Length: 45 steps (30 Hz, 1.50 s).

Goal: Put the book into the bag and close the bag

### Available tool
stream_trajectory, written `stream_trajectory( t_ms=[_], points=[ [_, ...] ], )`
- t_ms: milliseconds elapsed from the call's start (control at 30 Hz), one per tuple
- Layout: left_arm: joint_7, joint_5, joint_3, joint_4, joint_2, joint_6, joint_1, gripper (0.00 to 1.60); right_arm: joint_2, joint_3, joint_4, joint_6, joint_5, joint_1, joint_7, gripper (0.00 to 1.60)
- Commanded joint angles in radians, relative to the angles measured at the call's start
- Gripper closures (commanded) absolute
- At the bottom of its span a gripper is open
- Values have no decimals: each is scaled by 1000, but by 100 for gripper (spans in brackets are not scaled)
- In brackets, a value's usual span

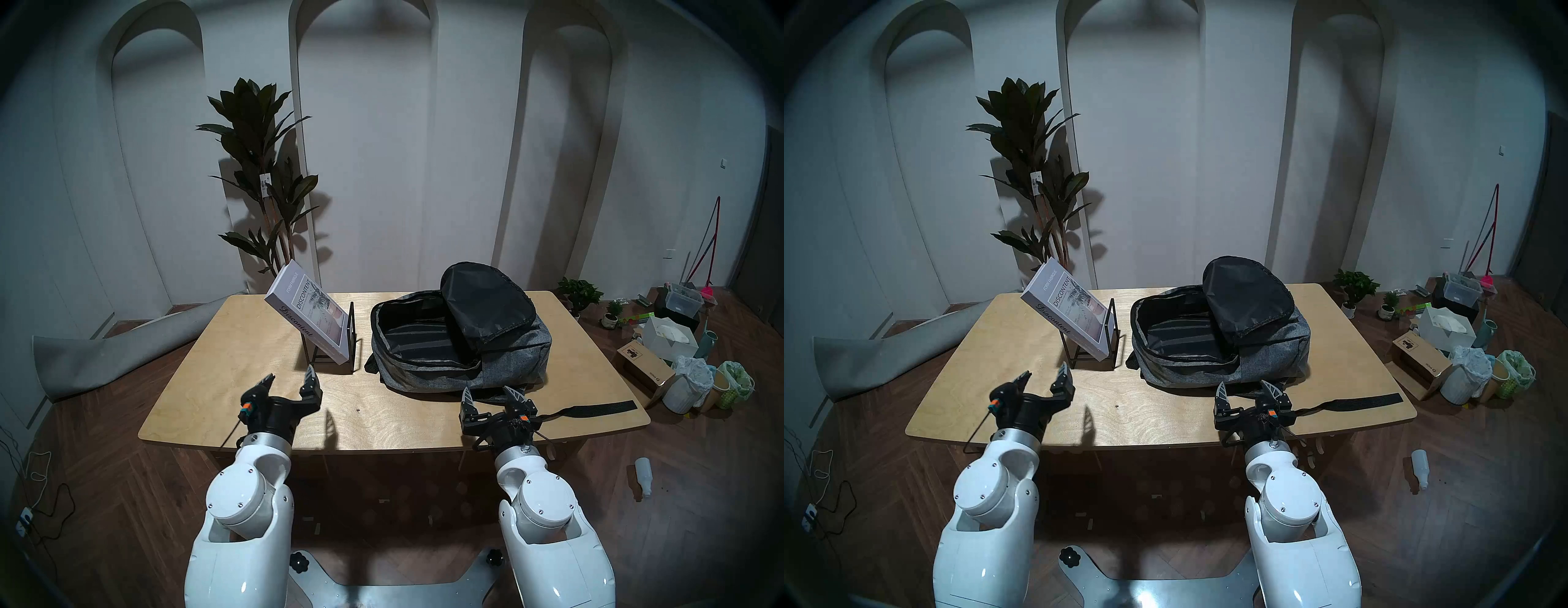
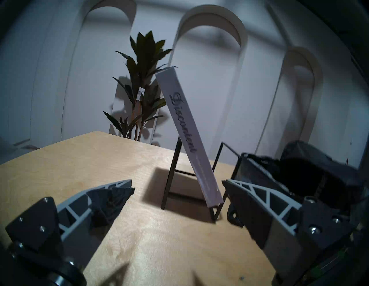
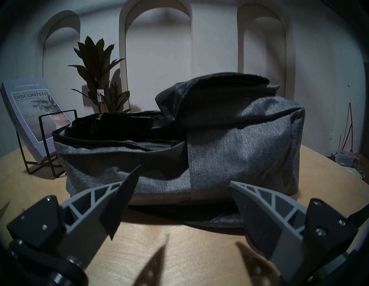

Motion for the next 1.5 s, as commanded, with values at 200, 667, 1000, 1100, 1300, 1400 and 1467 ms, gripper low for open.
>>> stream_trajectory(
  t_ms=[200,667,1000,1100,1300,1400,1467],
  points=[
    [1,-308,-70,-118,-15,61,-91,0,43,80,-188,-61,62,73,49,0],
    [141,-572,-107,-72,9,224,-225,0,63,194,-259,-17,178,109,80,0],
    [239,-400,-32,-24,76,210,-305,0,61,218,-250,-3,220,119,91,0],
    [243,-363,-8,-14,88,205,-317,0,62,221,-247,-3,224,124,93,0],
    [243,-351,5,-8,86,209,-326,0,62,223,-240,-1,225,133,90,0],
    [246,-349,9,0,84,206,-332,0,63,222,-233,-5,226,136,91,0],
    [251,-338,14,12,84,198,-339,0,63,221,-230,-7,227,138,93,0]
  ],
)
